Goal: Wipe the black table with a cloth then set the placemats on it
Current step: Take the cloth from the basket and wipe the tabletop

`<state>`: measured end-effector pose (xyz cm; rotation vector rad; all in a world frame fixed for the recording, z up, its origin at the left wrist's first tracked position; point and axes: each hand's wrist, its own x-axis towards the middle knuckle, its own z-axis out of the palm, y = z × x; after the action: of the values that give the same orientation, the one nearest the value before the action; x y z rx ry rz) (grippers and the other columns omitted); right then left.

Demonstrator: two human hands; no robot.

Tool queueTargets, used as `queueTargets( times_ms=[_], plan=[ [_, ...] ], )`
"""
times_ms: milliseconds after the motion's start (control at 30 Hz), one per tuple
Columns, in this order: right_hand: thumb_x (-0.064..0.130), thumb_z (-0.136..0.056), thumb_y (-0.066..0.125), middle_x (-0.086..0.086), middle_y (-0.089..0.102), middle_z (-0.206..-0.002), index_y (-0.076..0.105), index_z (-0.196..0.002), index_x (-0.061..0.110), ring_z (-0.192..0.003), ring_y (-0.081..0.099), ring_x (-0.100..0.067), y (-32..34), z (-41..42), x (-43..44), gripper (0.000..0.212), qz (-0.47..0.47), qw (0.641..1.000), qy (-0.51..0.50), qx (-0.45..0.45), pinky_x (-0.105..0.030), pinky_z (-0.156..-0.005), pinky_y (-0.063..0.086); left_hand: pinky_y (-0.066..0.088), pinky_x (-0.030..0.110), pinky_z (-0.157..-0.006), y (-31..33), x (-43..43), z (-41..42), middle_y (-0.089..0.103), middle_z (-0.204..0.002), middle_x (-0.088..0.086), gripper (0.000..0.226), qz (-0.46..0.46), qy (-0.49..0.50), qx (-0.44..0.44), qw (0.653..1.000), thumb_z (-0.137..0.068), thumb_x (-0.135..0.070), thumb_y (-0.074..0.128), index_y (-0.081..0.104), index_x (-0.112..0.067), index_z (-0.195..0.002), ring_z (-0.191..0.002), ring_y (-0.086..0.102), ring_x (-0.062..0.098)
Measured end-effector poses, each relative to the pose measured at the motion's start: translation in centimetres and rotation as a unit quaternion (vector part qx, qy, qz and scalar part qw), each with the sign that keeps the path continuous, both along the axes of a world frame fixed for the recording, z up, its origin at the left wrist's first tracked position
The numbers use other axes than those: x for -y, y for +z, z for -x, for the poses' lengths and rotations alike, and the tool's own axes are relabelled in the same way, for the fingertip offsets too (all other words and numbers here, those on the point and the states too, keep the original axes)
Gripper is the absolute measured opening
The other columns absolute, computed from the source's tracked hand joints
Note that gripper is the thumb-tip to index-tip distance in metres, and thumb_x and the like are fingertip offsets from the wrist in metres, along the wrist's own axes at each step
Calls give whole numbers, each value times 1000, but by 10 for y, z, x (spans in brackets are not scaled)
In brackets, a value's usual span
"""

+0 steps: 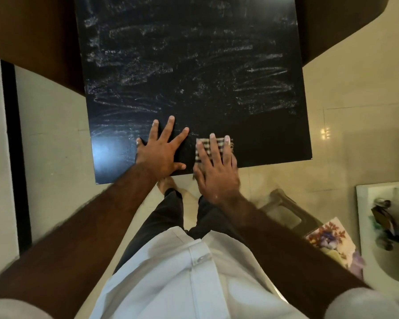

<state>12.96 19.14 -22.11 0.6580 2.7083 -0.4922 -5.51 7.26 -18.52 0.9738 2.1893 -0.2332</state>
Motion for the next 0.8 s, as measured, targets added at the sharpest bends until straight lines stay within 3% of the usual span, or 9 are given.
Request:
queueTargets(
  times_ms=[167, 367, 600, 700, 800],
  plan=[
    [64, -111, 35, -5, -15, -185, -4, -176, 41, -169, -12, -43, 1, -37, -33, 79, -29, 998, -47, 28, -68, -132, 22, 17, 85, -123, 1, -1, 5, -40, -175, -6, 127, 12, 6, 19, 1000, -89, -65, 81, -19, -55, -167, -166, -26, 41],
    [64, -112, 28, -11, -10, -185, -1, -177, 35, -168, -8, -49, -5, 18, -57, 77, -56, 984, -166, 17, -71, -129, 25, 16, 86, -123, 2, -2, 4, -39, -176, -5, 128, 8, 13, 23, 1000, -89, -63, 83, -17, -54, -168, -165, -27, 41],
    [67, -112, 19, -6, -21, -184, -6, -176, 38, -168, -18, -44, -6, 38, 12, 75, 11, 999, 34, 1, -67, -133, 15, 21, 84, -123, 6, 1, 4, -33, -179, -8, 134, -4, 15, 12, 1000, -86, -63, 85, -14, -40, -173, -167, -22, 38],
    [65, -113, 22, -3, -23, -183, -10, -175, 42, -168, -19, -41, -1, 6, 8, 73, 12, 999, 49, 11, -65, -133, 16, 28, 79, -125, 9, 8, 15, -33, -179, -10, 140, 9, 1, 11, 1000, -83, -52, 92, -14, -38, -174, -168, -20, 34],
    [61, -113, 32, -5, -17, -185, -6, -176, 41, -169, -13, -43, -1, -14, -18, 77, -10, 1000, -6, 17, -68, -132, 19, 31, 75, -124, 8, 15, 21, -35, -178, -7, 138, 18, 10, 14, 1000, -85, -48, 92, -14, -41, -173, -168, -22, 34]
  ],
)
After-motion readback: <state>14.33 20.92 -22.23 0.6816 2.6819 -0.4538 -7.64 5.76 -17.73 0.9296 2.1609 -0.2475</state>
